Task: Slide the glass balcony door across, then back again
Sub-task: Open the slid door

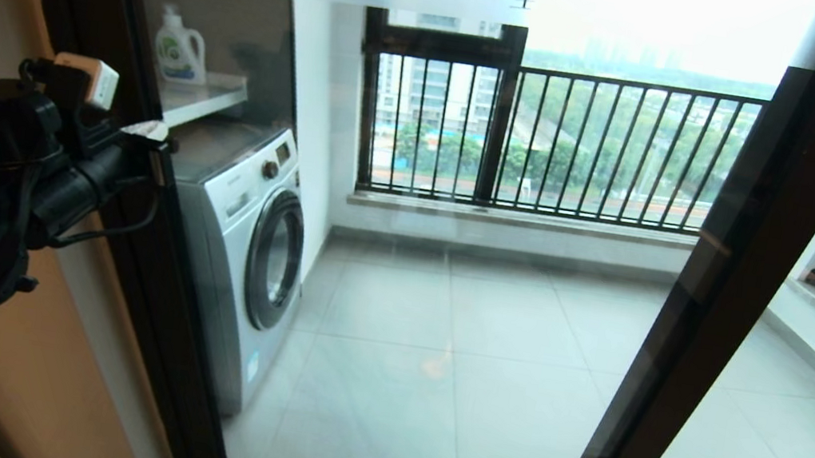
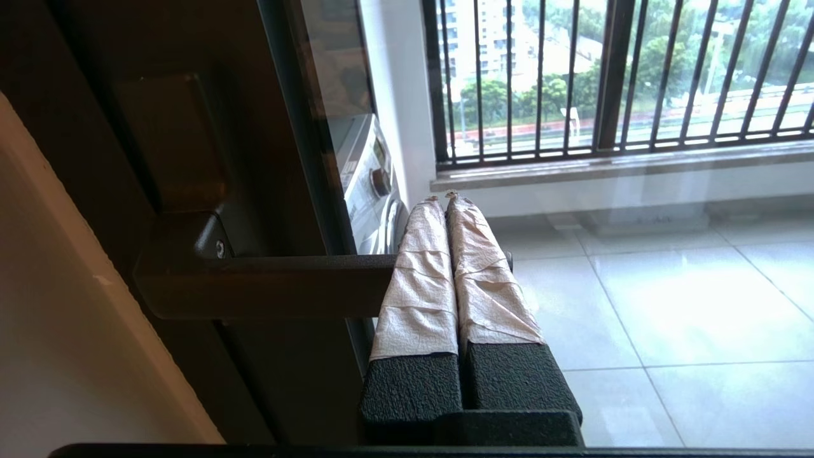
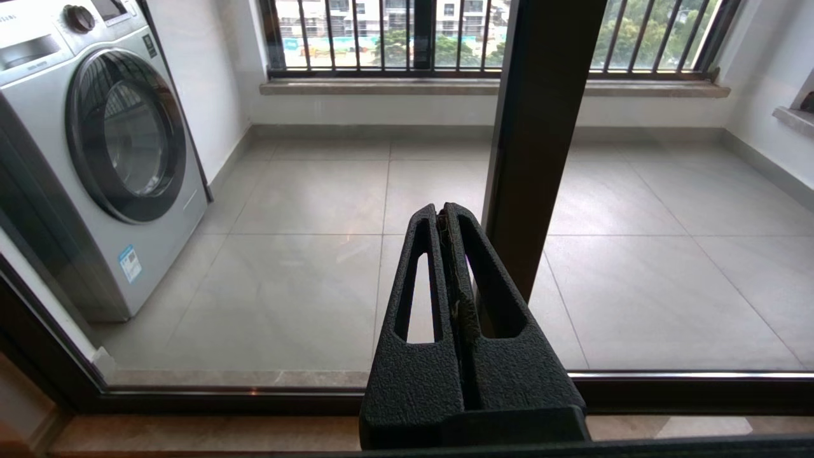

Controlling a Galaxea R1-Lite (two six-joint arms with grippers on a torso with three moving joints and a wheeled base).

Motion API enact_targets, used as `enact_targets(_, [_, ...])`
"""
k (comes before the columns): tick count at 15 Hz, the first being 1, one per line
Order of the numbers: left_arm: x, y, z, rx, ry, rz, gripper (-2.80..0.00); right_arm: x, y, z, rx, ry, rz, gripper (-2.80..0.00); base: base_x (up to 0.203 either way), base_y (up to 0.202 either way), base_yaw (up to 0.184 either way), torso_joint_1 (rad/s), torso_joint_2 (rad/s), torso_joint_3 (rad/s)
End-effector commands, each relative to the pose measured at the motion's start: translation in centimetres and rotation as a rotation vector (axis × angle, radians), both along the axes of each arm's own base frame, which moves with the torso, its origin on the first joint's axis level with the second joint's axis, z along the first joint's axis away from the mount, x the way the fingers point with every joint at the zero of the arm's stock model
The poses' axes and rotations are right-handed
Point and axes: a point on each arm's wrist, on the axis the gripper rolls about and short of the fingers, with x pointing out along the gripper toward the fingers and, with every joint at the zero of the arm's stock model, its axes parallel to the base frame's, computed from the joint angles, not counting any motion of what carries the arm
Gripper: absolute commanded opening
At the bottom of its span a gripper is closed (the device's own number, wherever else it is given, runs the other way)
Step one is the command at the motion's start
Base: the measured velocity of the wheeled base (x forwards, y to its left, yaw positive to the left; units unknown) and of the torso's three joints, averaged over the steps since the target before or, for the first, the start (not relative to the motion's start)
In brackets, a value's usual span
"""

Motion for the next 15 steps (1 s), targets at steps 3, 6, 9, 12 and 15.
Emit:
enact_targets(3, [0.3, 0.1, -0.9, 0.002, 0.031, 0.002, -2.80, 0.1, 0.0, -0.3, -0.001, 0.012, 0.001, -2.80, 0.000, 0.000, 0.000, 0.000, 0.00, 0.000])
enact_targets(6, [0.2, 0.5, -1.8, 0.000, 0.047, 0.013, -2.80, 0.1, 0.0, -0.3, -0.001, 0.012, 0.001, -2.80, 0.000, 0.000, 0.000, 0.000, 0.00, 0.000])
enact_targets(9, [0.5, 1.2, -2.8, 0.003, -0.002, 0.033, -2.80, 0.1, 0.0, -0.3, -0.001, 0.012, 0.001, -2.80, 0.000, 0.000, 0.000, 0.000, 0.00, 0.000])
enact_targets(12, [0.0, 1.6, -3.6, 0.001, 0.020, 0.044, -2.80, 0.1, 0.0, -0.3, -0.001, 0.012, 0.001, -2.80, 0.000, 0.000, 0.000, 0.000, 0.00, 0.000])
enact_targets(15, [-0.3, 2.2, -4.4, -0.003, 0.051, 0.060, -2.80, 0.1, 0.0, -0.3, -0.001, 0.012, 0.001, -2.80, 0.000, 0.000, 0.000, 0.000, 0.00, 0.000])
